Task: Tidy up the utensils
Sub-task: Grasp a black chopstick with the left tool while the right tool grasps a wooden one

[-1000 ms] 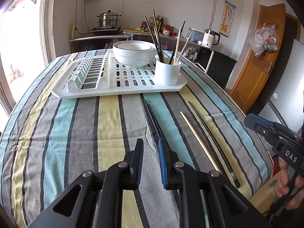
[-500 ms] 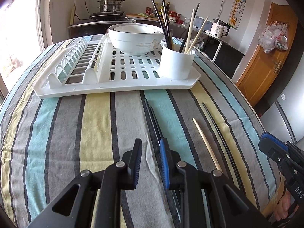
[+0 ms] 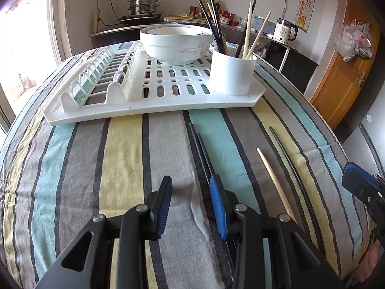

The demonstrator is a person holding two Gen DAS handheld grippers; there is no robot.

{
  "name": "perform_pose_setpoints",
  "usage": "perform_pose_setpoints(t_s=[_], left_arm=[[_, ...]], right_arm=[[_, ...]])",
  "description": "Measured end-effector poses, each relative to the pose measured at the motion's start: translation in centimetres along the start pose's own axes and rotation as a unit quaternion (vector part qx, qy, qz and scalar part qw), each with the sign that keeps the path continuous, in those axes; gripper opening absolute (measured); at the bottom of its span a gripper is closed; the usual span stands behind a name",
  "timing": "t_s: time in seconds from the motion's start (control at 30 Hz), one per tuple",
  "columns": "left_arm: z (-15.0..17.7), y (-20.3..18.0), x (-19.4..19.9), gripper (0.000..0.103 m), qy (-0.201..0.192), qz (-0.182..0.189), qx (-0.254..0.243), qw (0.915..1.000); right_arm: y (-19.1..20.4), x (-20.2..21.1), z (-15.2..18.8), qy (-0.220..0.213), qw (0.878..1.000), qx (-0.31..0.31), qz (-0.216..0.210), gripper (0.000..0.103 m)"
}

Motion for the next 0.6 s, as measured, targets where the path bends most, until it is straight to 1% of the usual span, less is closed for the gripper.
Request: perform_pose_setpoints(t_s=[0.17,0.27,0.33,0.4,0.47,0.5,0.57,0.6], left_arm=[[0.4,0.0,0.3,0.037,0.002,-0.011,0.003,0.9999],[0.3,-0.6,0.3,0.037,0.008,-0.007,0.000,0.9999],[0.2,-0.6,0.2,0.040,0.002,-0.015,-0.002,0.9999],[0.1,-0.3,0.0,0.047,0.004,-0.017,0.004,0.9998],[0.2,0.3,0.0,0.048,0.006,-0.016,0.012,0.9998],[0.4,0.4,-0.1,0.047,0.009,-0.023,0.009,0.9997],[0.7,0.4,0.0,0.048,-0.001,-0.043,-0.013,0.9990],[0.9,0.5,0.1,0.048,-0.004,-0.043,-0.015,0.9989]], right_arm=[[0.0,0.1,0.1,-0.001,1.000,0.001,-0.001,0.017],[0.0,0.1,0.1,-0.001,1.000,-0.001,-0.002,0.017],[0.1,0.3,0.1,-0.004,1.000,0.000,-0.004,0.017],[0.2,0.4,0.1,-0.006,1.000,0.001,-0.004,0.017],[0.2,0.5,-0.1,-0.007,1.000,0.000,-0.004,0.017],[0.2,0.4,-0.1,-0.007,1.000,0.001,-0.004,0.017],[0.4,0.3,-0.2,-0.007,1.000,0.002,-0.007,0.017],[0.5,0.2,-0.3,-0.007,1.000,0.003,-0.008,0.017]])
Point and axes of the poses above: each gripper's, at about its wrist camera, not at the fingertips, and x roughly against the way its jaws point, y to its left, z to its underside, the point moved 3 cm from there along -x, roughly the way its jaws point, and after that the axes turned 13 degrees about -z, right-handed, at the moved point
